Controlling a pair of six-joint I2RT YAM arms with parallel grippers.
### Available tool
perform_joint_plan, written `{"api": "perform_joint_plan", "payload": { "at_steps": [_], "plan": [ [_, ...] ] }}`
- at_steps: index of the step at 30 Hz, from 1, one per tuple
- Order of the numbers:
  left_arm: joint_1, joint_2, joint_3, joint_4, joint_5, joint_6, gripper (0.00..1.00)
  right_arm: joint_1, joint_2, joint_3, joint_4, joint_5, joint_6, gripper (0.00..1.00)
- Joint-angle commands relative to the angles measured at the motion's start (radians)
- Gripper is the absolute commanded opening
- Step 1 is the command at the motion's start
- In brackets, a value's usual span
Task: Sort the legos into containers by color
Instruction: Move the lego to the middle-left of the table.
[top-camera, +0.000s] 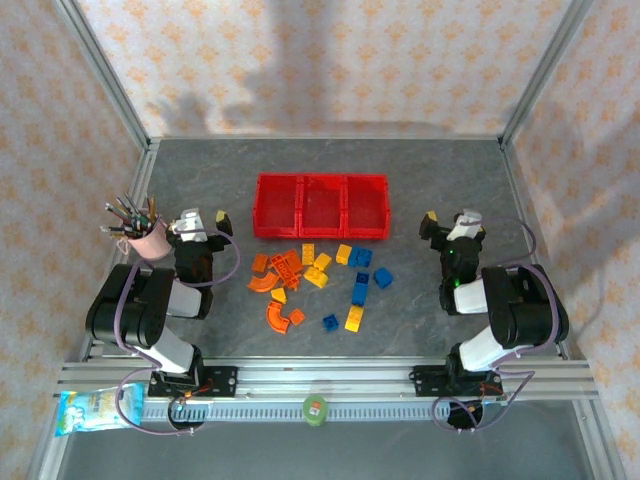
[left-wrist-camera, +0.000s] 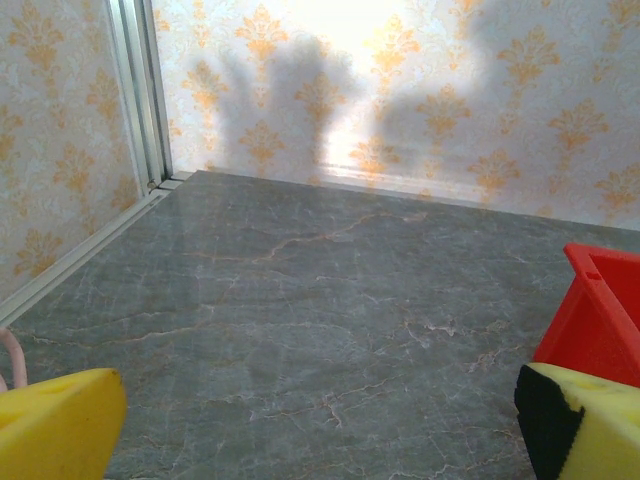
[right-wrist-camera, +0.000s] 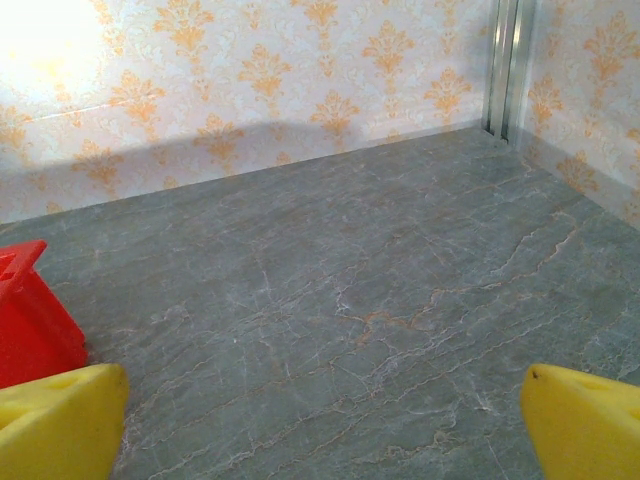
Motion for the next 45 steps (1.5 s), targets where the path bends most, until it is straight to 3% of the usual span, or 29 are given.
{"api": "perform_joint_plan", "payload": {
  "at_steps": [1, 22, 27, 33, 37, 41, 45],
  "plan": [
    [0.012, -0.021, -0.012, -0.003, 0.023, 0.011, 1.0, -0.008, -0.018, -0.013, 0.004, -0.003, 0.012, 1.0],
    [0.012, -0.028, -0.023, 0.013, 0.034, 0.015, 1.0, -0.008, -0.02, -0.017, 0.009, -0.003, 0.01, 1.0],
    [0.012, -0.129, -0.052, -0.021, 0.017, 0.005, 1.0, -0.008, -0.081, -0.042, 0.01, 0.016, 0.021, 1.0],
    [0.012, -0.299, 0.012, -0.294, 0.026, -0.027, 1.0, -0.008, -0.252, 0.029, -0.257, 0.02, 0.047, 1.0],
    [0.012, -0.412, 0.084, -0.478, 0.061, -0.099, 1.0, -0.008, -0.382, 0.099, -0.457, 0.017, 0.153, 1.0],
    [0.013, -0.505, 0.151, -0.653, 0.016, -0.337, 1.0, -0.009, -0.448, 0.236, -0.785, -0.011, 0.372, 1.0],
    [0.02, -0.572, 0.149, -0.776, -0.047, -0.519, 1.0, -0.014, -0.447, 0.263, -0.878, -0.157, 0.462, 1.0]
  ]
}}
